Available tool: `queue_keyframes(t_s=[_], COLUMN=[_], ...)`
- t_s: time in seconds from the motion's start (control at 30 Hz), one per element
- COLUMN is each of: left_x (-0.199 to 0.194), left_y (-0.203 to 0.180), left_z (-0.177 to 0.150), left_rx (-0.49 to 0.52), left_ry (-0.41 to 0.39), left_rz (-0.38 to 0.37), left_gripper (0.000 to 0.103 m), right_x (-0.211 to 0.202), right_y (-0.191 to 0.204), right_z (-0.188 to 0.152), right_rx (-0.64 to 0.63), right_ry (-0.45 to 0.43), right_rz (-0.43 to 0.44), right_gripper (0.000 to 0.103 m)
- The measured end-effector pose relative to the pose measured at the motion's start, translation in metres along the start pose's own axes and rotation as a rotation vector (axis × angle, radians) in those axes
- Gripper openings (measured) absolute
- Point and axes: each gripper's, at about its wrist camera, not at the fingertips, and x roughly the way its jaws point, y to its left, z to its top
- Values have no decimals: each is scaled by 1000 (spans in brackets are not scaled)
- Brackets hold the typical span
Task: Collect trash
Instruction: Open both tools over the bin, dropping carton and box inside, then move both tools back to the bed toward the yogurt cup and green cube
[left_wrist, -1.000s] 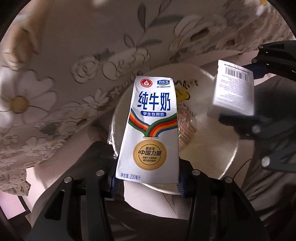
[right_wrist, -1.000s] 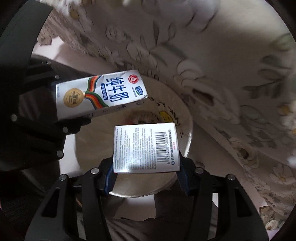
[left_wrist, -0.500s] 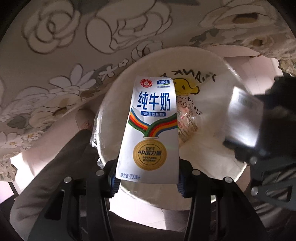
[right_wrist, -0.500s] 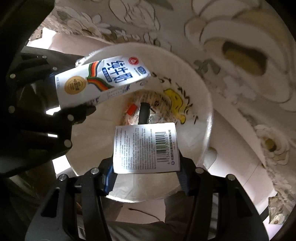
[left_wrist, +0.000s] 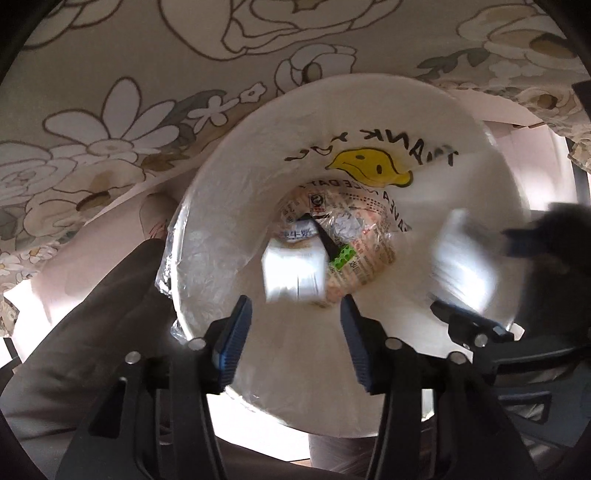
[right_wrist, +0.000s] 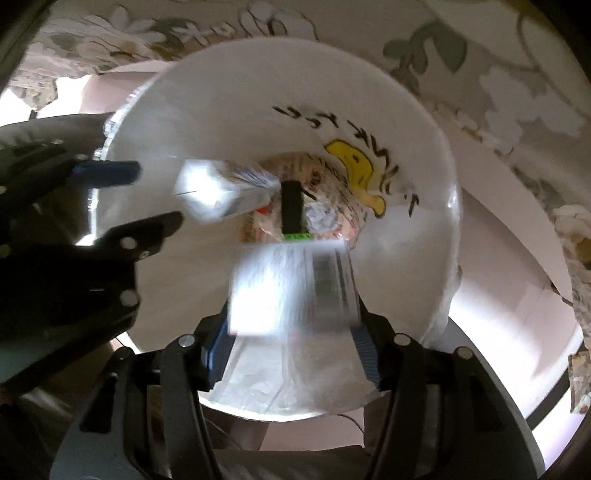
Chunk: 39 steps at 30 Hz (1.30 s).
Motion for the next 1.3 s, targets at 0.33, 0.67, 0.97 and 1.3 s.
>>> queue_keyframes(t_s=[0.33,0.67,0.97,1.3], left_x=[-5,-13,-30,-113], left_y=[5,4,0,10], left_z=[-3,-9,-21,-42], left_rx=[-7,13,51,107], left_ry=[-14,-38,-72,-227], left_rz=[2,32,68,124], left_gripper=[57,57,57,57], right_x=[-5,-23,-41,-114], right_y=[-10,-14,-5,1], right_z=[0,-10,-25,-52], right_rx=[23,33,36,-16], right_ry=[-25,-57,-91,-214], right_rz=[24,23,32,-12], right_gripper=[61,61,61,61])
